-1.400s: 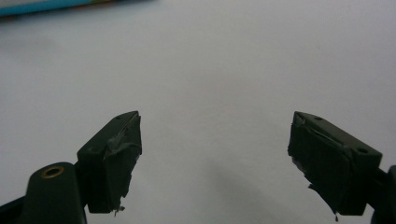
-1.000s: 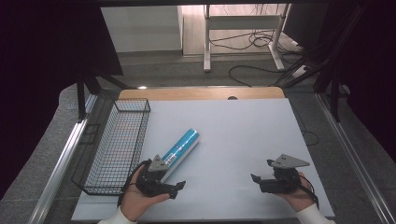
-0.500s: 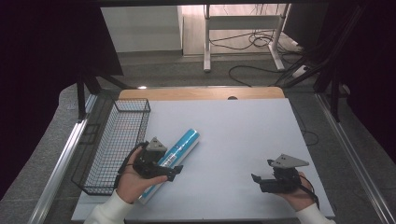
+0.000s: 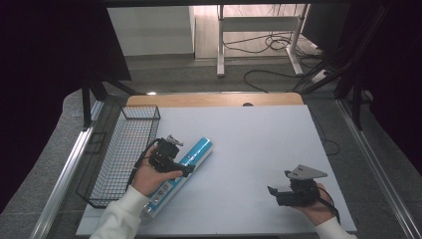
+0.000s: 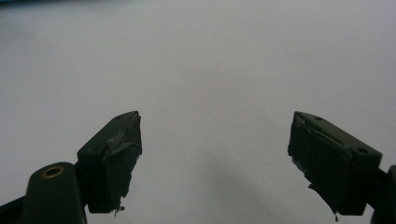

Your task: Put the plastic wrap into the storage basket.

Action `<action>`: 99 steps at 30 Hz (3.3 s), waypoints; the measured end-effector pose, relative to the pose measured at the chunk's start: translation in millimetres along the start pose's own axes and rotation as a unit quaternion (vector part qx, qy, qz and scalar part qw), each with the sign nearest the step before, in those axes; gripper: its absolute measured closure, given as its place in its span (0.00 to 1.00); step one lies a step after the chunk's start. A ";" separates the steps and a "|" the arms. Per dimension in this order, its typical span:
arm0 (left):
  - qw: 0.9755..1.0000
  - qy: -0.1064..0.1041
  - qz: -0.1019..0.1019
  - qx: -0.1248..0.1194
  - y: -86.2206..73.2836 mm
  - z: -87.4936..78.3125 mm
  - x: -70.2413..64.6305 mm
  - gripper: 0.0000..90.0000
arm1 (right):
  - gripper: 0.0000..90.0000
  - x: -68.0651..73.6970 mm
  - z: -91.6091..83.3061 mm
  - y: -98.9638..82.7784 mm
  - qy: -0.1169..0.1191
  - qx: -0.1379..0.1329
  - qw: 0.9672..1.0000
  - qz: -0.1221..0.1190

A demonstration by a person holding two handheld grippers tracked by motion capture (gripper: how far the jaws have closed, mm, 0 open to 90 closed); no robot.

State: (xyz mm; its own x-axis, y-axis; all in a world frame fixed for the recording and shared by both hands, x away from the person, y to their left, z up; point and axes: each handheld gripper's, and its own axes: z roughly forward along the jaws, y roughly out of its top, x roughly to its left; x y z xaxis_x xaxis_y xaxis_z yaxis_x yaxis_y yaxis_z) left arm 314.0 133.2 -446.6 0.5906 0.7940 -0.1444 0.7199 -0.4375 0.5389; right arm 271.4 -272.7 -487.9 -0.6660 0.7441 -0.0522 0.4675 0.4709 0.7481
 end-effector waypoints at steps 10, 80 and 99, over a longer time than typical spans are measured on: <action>0.999 0.012 -0.008 0.051 4.8 27.4 13.3 0.18 | 0.20 0.7 1.3 -0.5 -0.001 0.004 1.000 -0.004; 0.993 -0.018 -0.012 0.118 9.3 24.4 16.1 0.35 | 0.20 0.1 3.7 -2.2 -0.014 0.013 1.000 -0.010; 0.993 -0.016 0.008 0.113 23.3 0.2 12.8 0.36 | 0.20 -0.4 3.2 -2.1 -0.016 0.010 1.000 -0.009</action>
State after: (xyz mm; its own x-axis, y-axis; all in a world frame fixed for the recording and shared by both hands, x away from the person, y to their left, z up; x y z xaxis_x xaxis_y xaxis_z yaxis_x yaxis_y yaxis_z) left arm 338.4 133.1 -436.1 0.6114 0.7737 -0.1657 0.7716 -0.5367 0.3414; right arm 272.6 -272.5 -491.6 -0.6562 0.7496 -0.0869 0.4672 0.4940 0.7332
